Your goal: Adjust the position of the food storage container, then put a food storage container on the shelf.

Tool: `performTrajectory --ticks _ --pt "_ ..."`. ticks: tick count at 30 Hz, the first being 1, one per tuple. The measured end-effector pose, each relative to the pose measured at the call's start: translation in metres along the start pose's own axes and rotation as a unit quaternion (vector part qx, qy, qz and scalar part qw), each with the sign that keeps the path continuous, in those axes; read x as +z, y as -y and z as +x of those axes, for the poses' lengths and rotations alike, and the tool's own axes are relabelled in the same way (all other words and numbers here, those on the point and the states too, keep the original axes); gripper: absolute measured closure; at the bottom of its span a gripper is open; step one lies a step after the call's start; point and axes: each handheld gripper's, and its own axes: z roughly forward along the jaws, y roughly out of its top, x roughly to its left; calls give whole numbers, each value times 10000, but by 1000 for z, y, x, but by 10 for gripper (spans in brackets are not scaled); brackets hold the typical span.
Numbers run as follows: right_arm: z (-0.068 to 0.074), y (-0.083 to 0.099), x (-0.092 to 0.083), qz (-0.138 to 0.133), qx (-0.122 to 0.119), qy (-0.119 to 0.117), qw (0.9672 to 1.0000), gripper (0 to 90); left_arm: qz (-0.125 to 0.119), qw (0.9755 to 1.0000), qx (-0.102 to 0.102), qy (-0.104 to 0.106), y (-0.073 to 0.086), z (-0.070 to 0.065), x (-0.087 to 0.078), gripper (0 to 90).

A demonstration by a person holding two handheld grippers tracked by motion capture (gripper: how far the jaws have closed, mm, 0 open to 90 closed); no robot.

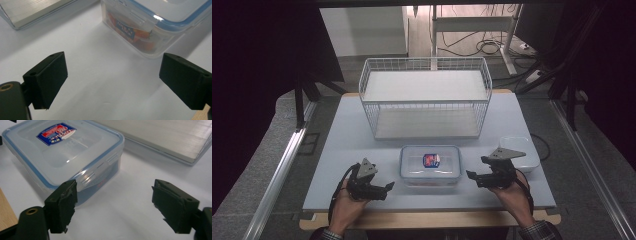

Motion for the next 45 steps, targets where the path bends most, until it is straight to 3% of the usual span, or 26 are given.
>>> performTrajectory --ticks 5,8,13,16,21,26,28,33,37,39,41,44,45 --pt "0 -1 0 -68 17 2 10000 172 -101 9999 46 -87 0 1 1 75" --pt "1 -3 0 -130 92 12 9999 142 -150 9999 40 -4 2 6 2 61" --pt "4 -7 0 -39 157 169 9997 70 -308 9992 -153 186 3 14 2 33" --pt "4 -9 2 17 286 176 9994 65 -299 9990 -220 265 -4 14 1 36" --pt "6 -16 2 87 284 56 9995 105 -200 9996 -124 154 -21 13 -2 39" --pt "7 -25 2 26 261 -167 9995 140 -323 9978 -224 531 -38 14 1 51" --pt "8 -29 3 23 278 -284 9992 146 -428 9959 -334 722 -45 14 4 63" --pt "11 -39 19 374 168 -568 9975 107 -328 9941 -379 957 -56 15 20 87" --pt "13 -41 37 683 87 -709 9951 88 -68 9900 -502 1318 -60 15 36 68" --pt "11 -40 46 771 166 -853 9932 78 18 9857 -626 1565 -59 16 43 53" --pt "8 -40 51 831 355 -1009 9908 56 67 9788 -777 1894 -58 19 50 51" --pt "1 -39 58 974 658 -1313 9844 40 42 9659 -1064 2359 -54 25 60 52" --pt "-1 -39 60 985 736 -1389 9826 37 38 9605 -1152 2531 -52 27 64 60"
